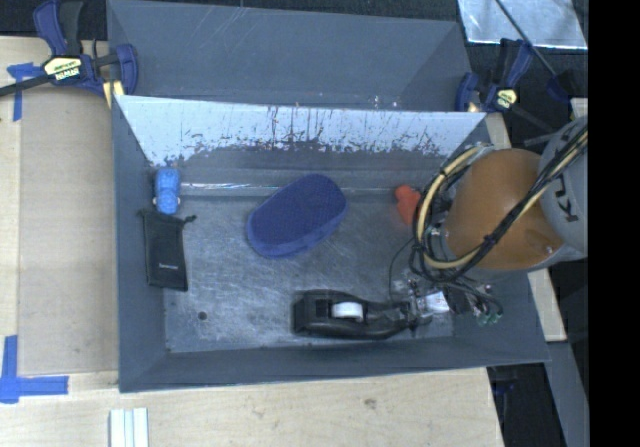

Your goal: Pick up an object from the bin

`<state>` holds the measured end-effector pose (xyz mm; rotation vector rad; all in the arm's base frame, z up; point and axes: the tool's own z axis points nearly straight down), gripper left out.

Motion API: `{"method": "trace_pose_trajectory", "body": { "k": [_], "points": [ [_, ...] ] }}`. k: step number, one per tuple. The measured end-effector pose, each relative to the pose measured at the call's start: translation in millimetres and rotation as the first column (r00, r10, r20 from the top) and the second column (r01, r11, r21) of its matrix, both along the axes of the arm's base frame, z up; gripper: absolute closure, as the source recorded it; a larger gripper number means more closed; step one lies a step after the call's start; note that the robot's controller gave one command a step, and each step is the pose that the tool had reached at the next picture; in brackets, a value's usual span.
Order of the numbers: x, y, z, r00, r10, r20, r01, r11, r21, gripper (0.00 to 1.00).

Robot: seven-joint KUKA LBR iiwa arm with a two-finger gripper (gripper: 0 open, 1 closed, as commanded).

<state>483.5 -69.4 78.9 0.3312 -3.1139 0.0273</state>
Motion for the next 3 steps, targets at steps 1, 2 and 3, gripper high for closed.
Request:
{"method": "trace_pose_trajectory", "body": {
  "k": [1,2,3],
  "points": [
    [26.3,-7.1,111.7,1.000,-0.018,0.020,0.017,1.000,0.016,1.00],
    [4.7,-15.1,66.9,0.997,0.075,0.007,-0.075,0.997,0.019,1.00],
    [5.8,-14.8,68.5,0.997,0.076,0.011,-0.076,0.997,0.018,0.00]
  ]
}}
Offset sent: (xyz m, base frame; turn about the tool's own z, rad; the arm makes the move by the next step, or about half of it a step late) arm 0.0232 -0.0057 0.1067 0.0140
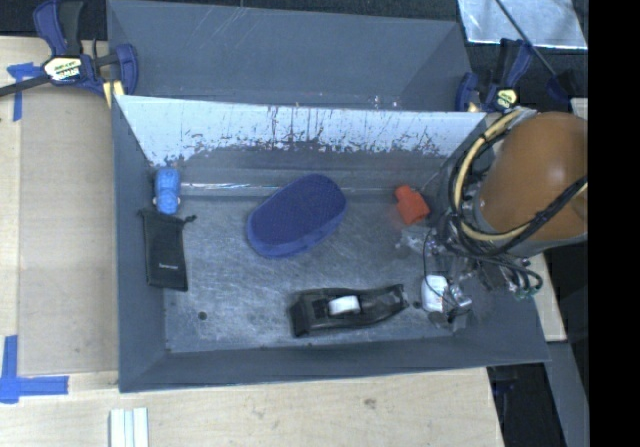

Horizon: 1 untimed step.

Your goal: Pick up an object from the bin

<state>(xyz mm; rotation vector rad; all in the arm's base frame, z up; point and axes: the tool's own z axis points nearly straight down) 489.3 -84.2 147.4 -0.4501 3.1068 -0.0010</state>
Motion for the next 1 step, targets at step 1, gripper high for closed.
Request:
{"method": "trace_pose_trajectory", "body": {
  "k": [1],
  "points": [
    [12.4,20.0,-80.1,0.999,-0.050,-0.004,0.050,0.999,0.000,0.00]
  ]
}}
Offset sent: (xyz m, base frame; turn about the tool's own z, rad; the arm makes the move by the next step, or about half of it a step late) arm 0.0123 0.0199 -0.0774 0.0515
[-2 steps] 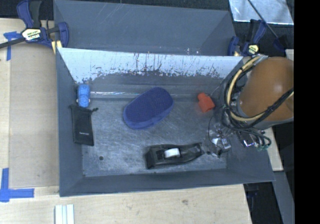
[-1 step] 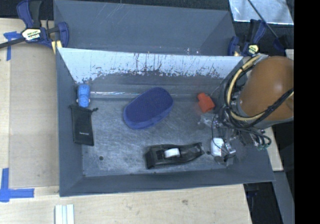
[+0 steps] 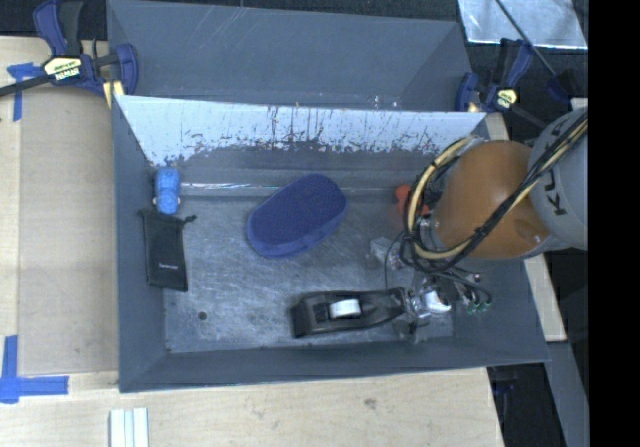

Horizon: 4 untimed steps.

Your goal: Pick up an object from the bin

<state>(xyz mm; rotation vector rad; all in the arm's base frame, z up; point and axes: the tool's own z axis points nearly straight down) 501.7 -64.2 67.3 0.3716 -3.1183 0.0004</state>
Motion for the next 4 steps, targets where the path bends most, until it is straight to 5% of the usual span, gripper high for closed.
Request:
{"method": "trace_pose_trajectory", "body": {
  "k": [1,2,3,4],
  "points": [
    [1.7,-3.9,6.0,1.000,-0.002,0.005,0.002,1.000,-0.005,1.00],
    [-3.4,6.8,205.5,1.000,-0.004,0.014,0.004,1.000,-0.001,1.00],
    [-15.6,-33.2,113.2,0.994,0.114,-0.003,-0.114,0.994,0.001,1.00],
    [-13.9,-31.6,117.1,0.993,0.116,0.004,-0.116,0.993,0.000,0.00]
  ]
}}
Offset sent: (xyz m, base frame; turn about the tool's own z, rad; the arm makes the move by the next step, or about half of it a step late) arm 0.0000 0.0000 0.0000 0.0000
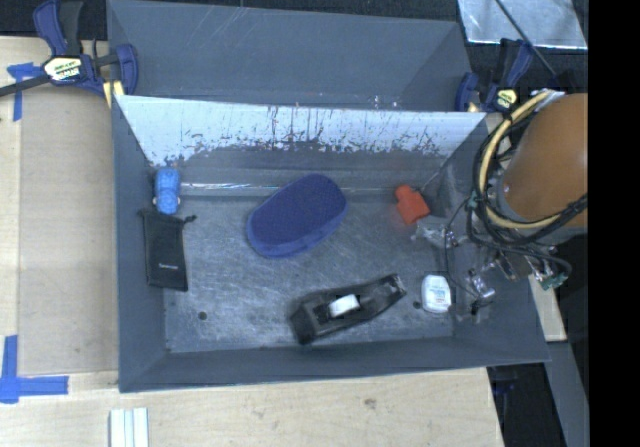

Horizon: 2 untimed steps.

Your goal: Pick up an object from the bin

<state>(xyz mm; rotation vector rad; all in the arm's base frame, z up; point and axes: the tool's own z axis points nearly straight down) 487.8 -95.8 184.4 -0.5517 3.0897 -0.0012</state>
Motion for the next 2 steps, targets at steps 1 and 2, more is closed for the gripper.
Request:
{"method": "trace_pose_trajectory", "body": {
  "k": [1,2],
  "points": [
    [8.0,13.7,-91.9,0.996,0.084,-0.007,-0.084,0.996,0.003,0.00],
    [14.3,58.7,-114.8,0.892,0.452,-0.003,-0.452,0.892,0.002,0.00]
  ]
}}
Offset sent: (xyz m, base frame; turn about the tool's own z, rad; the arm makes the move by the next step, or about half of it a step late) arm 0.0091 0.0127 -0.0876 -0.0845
